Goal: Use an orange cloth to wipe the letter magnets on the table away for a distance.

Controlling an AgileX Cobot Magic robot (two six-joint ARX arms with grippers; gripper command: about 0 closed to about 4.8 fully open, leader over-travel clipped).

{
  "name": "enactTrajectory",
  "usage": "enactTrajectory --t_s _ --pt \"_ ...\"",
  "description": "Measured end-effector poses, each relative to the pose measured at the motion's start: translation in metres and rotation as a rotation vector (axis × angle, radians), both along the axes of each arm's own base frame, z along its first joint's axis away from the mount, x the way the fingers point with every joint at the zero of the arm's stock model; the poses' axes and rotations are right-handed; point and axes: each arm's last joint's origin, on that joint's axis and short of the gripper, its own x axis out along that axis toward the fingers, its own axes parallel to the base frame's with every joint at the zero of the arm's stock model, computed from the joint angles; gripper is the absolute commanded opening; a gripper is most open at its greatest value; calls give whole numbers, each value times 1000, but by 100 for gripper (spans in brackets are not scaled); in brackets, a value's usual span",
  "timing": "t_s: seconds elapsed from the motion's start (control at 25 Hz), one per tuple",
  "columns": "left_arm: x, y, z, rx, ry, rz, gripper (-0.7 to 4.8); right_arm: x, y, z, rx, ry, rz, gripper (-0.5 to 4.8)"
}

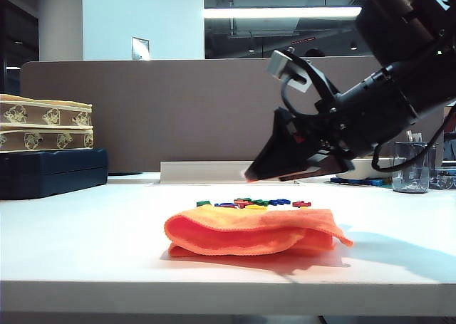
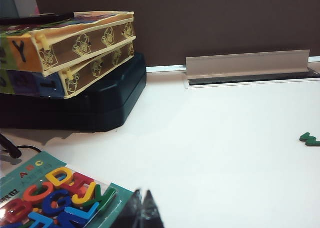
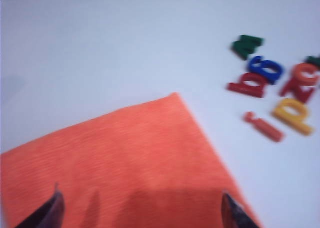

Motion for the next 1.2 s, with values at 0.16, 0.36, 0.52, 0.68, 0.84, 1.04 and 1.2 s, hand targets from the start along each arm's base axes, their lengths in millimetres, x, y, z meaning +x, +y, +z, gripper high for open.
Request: enactTrajectory --t_s 0.16,0.36,0.52,0.68,0.84,1.04,1.2 --pt "0 0 0 0 1 2 -5 -8 9 -5 -26 43 57 408" --pt "0 0 0 0 1 2 -5 -16 21 -19 -83 83 91 423" --pt "0 0 0 0 1 2 -5 -15 21 -30 -131 109 61 423" --pt "0 0 0 0 1 2 -5 -13 22 -34 -163 102 29 396" --pt "0 0 0 0 1 2 -5 -10 22 -35 -183 77 -9 138" --pt "0 0 0 0 1 2 -5 -9 22 -36 -182 61 -25 80" --pt "0 0 0 0 1 2 -5 -4 27 -29 -146 62 4 80"
